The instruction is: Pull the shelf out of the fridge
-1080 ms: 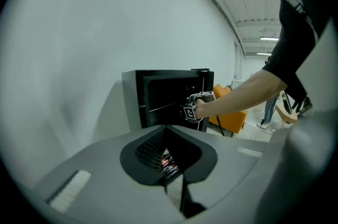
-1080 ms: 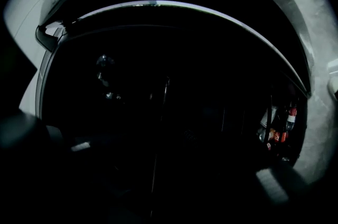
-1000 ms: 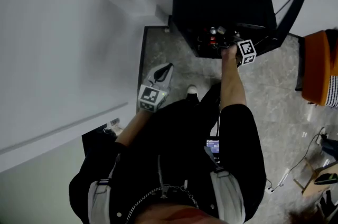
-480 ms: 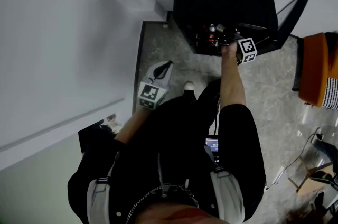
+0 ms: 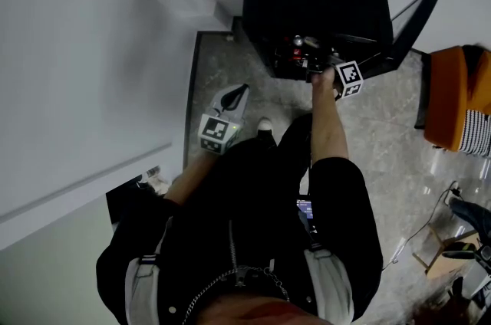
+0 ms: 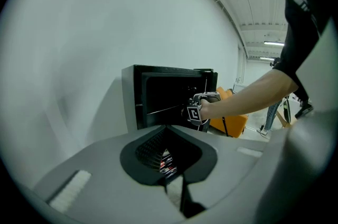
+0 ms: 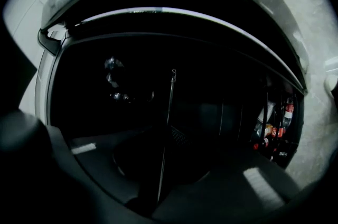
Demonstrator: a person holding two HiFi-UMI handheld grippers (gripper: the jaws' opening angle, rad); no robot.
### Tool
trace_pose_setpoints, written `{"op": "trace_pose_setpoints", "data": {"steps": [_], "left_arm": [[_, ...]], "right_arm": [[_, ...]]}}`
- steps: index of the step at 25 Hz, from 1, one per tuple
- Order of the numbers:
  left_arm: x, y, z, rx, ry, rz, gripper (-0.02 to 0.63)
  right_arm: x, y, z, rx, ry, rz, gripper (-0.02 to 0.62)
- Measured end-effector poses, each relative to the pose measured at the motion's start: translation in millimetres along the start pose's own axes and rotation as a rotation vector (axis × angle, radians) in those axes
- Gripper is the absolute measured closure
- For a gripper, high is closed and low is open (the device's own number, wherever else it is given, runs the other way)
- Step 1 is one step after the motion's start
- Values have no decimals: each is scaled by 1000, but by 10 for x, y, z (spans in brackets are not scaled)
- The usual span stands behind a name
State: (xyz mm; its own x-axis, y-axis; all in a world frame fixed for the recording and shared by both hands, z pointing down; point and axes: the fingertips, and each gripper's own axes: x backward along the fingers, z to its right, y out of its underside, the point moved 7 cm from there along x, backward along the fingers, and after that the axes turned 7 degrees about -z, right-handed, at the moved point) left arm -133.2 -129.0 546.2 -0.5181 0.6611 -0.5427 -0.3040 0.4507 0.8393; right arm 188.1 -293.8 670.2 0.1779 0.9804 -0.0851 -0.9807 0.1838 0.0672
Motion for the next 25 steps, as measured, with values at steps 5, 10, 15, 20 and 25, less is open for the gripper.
{"op": "trace_pose_setpoints", "data": {"steps": [5, 10, 15, 20, 25], "left_arm": [[-79, -34, 3, 1, 5, 7, 595], [-181, -44, 22, 26, 14, 13, 595], [-298, -46, 1, 50, 13, 29, 595], [-414, -106, 24, 78, 8, 38, 595], [-506, -174, 74, 77, 6, 31, 595]], "right_arm": [[111, 41, 24, -13, 1, -16, 563], [171, 27, 41, 0, 0, -40, 561], [167, 9, 18, 35, -1, -70, 555], [126, -54, 39, 43, 15, -84, 538], [55, -187, 70, 24, 5, -66, 534]]}}
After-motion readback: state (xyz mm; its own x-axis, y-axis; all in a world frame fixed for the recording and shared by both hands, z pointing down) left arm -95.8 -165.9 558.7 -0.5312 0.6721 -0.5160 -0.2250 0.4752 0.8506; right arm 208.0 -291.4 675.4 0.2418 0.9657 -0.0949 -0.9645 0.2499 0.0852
